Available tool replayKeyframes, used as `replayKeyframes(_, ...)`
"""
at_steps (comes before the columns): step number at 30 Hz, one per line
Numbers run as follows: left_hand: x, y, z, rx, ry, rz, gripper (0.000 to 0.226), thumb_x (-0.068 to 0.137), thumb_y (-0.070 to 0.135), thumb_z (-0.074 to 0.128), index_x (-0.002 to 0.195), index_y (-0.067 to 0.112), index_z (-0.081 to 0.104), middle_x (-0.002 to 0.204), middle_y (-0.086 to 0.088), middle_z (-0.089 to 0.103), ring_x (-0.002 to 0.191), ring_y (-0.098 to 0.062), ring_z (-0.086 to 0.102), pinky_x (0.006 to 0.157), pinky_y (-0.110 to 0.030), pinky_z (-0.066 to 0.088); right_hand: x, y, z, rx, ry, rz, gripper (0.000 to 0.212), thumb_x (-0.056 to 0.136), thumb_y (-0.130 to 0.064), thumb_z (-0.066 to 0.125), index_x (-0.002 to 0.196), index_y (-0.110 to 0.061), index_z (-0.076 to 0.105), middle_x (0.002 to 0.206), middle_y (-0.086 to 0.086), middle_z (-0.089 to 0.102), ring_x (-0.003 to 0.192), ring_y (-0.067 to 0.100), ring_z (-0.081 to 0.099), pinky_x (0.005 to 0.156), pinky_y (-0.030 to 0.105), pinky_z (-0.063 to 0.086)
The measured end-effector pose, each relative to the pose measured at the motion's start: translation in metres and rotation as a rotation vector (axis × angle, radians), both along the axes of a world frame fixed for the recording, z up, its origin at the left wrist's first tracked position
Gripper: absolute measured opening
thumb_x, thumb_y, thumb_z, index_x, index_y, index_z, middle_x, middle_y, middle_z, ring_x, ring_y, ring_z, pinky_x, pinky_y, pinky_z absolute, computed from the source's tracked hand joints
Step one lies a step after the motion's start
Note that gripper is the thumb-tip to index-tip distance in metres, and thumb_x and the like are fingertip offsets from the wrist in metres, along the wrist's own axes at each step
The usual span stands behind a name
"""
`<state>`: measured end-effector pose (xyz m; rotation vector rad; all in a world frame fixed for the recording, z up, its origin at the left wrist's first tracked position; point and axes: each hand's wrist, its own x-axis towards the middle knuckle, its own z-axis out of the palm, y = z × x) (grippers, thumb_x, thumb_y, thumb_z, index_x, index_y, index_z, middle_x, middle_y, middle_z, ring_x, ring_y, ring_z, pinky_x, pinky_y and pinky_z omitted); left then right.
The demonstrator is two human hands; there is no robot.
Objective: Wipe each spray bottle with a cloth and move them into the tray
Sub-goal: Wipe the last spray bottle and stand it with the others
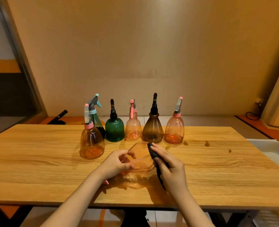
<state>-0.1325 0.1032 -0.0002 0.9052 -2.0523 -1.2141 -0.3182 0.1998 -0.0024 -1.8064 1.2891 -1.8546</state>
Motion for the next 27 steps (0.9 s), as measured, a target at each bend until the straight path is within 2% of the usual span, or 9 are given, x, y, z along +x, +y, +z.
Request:
replayKeyframes(5,-0.001,0.002,0.000,0.011,0.002,-0.027,0.091,0.036,0.086,0.070,0.098,0.020,0.062,0.072,0.007,0.059,0.063,0.000,0.056,0.053,-0.018,0.047,0.001,-0.009,0.012,0.140,-0.100,0.018,0.050,0.088,0.003,0.056,0.107,-0.042,0.058,0.113,-0.023,0.059,0.113,-0.010,0.051,0.097,0.015,0.041)
replayKeyframes(8,0.001,0.002,0.001,0.027,0.028,-0.013,0.093,0.036,0.086,0.069,0.099,0.019,0.061,0.074,0.006,0.060,0.063,-0.001,0.057,0.052,-0.018,0.047,0.010,-0.008,0.018,0.093,-0.057,0.020,0.050,0.086,0.002,0.059,0.110,-0.042,0.057,0.116,-0.024,0.057,0.115,-0.007,0.050,0.096,0.015,0.041)
replayKeyframes(11,0.003,-0.001,0.002,0.039,0.067,0.017,0.096,0.034,0.086,0.070,0.100,0.017,0.060,0.068,0.005,0.061,0.062,-0.003,0.058,0.057,-0.023,0.048,0.011,0.001,0.013,-0.004,0.008,0.014,0.043,0.082,-0.004,0.058,0.116,-0.031,0.059,0.118,-0.020,0.058,0.117,-0.003,0.051,0.096,0.013,0.040)
replayKeyframes(14,0.004,-0.001,0.002,0.058,0.054,0.001,0.094,0.036,0.084,0.072,0.101,0.017,0.060,0.075,0.001,0.067,0.071,-0.009,0.067,0.066,-0.030,0.052,0.003,-0.002,0.011,0.078,-0.058,0.024,0.047,0.085,0.002,0.058,0.109,-0.038,0.060,0.114,-0.018,0.061,0.114,0.004,0.056,0.096,0.020,0.044)
replayKeyframes(16,0.000,0.001,0.000,0.057,0.018,-0.024,0.083,0.041,0.075,0.076,0.100,0.018,0.061,0.077,0.002,0.066,0.072,-0.010,0.066,0.062,-0.023,0.051,-0.001,-0.011,0.015,0.200,-0.152,0.017,0.050,0.087,0.006,0.056,0.101,-0.041,0.061,0.109,-0.016,0.063,0.111,0.009,0.058,0.096,0.023,0.046)
replayKeyframes(18,-0.002,0.003,-0.001,0.019,-0.012,-0.034,0.068,0.047,0.068,0.072,0.096,0.022,0.062,0.073,0.007,0.060,0.067,-0.006,0.057,0.058,-0.021,0.046,0.000,-0.016,0.023,0.226,-0.154,0.014,0.050,0.087,0.006,0.056,0.098,-0.042,0.061,0.106,-0.019,0.062,0.113,0.006,0.056,0.095,0.017,0.044)
replayKeyframes(21,0.002,0.000,0.001,0.019,0.050,-0.001,0.088,0.038,0.086,0.068,0.098,0.021,0.062,0.073,0.007,0.063,0.067,-0.005,0.059,0.061,-0.019,0.046,0.010,-0.007,0.033,0.104,0.014,0.028,0.049,0.084,0.006,0.059,0.109,-0.037,0.059,0.114,-0.020,0.059,0.115,-0.006,0.051,0.094,0.009,0.039)
replayKeyframes(23,0.004,-0.002,0.003,0.036,0.098,0.023,0.097,0.033,0.089,0.066,0.099,0.018,0.061,0.072,0.005,0.065,0.067,-0.003,0.062,0.061,-0.018,0.048,0.013,0.000,0.027,0.030,0.093,0.037,0.044,0.083,0.000,0.058,0.115,-0.030,0.058,0.120,-0.014,0.059,0.117,-0.008,0.048,0.096,0.010,0.038)
replayKeyframes(27,0.005,-0.003,0.003,0.023,0.109,0.012,0.098,0.033,0.091,0.065,0.098,0.017,0.060,0.068,0.005,0.063,0.064,0.000,0.060,0.061,-0.018,0.048,0.005,-0.002,0.021,0.152,-0.081,0.024,0.049,0.086,0.006,0.057,0.104,-0.040,0.059,0.109,-0.022,0.060,0.108,-0.014,0.051,0.093,0.010,0.041)
